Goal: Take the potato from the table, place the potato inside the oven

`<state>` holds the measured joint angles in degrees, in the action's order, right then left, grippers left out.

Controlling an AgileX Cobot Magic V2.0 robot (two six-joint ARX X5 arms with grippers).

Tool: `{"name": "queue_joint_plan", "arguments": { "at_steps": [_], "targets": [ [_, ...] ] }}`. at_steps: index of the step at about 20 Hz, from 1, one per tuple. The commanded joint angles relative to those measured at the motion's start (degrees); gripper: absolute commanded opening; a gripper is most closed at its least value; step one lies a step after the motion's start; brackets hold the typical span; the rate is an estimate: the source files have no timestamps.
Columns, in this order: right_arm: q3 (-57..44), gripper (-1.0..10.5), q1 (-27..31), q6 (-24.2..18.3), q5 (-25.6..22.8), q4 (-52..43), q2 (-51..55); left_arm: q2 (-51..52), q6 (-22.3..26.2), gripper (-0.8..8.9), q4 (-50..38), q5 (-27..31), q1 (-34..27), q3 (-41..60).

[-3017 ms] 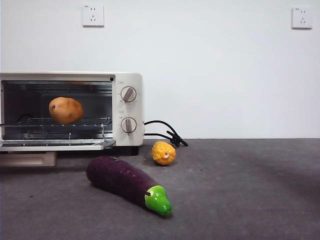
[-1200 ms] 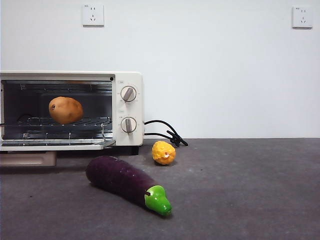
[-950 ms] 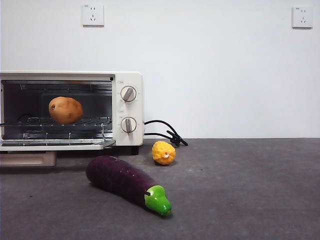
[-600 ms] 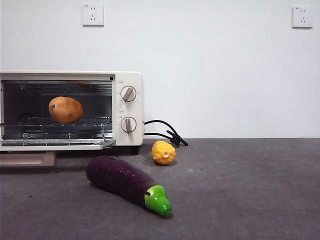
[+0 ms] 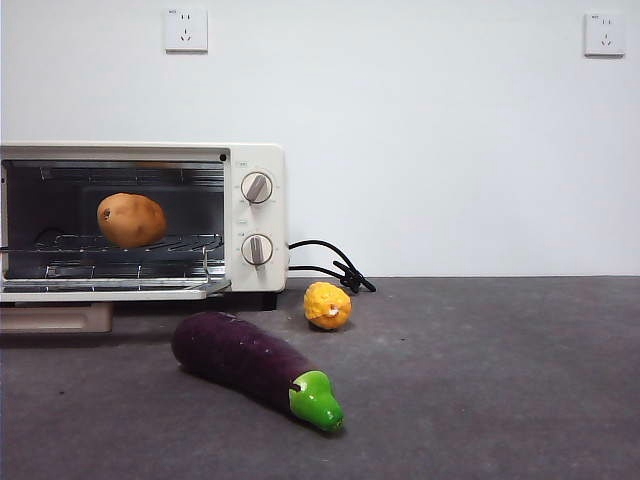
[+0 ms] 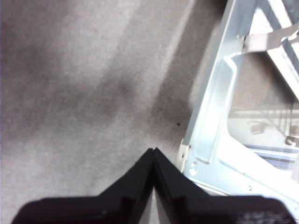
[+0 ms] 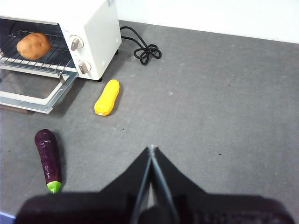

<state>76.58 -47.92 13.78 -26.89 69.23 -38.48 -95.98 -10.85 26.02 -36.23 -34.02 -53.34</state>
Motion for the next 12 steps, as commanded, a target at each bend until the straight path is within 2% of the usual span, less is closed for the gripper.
{"name": "queue_joint_plan", "arguments": {
  "at_steps": [1, 12],
  "targets": [
    [-0.4, 0.0, 0.0, 1.1, -0.2, -0.2, 0.1, -0.7, -0.8, -0.08, -0.5, -1.6, -0.2, 0.4],
    [-0.4, 0.0, 0.0, 1.3, -0.2, -0.1, 0.1, -0.7, -2.7, -0.08, -1.5, -7.3, -0.2, 0.4]
  ]
}}
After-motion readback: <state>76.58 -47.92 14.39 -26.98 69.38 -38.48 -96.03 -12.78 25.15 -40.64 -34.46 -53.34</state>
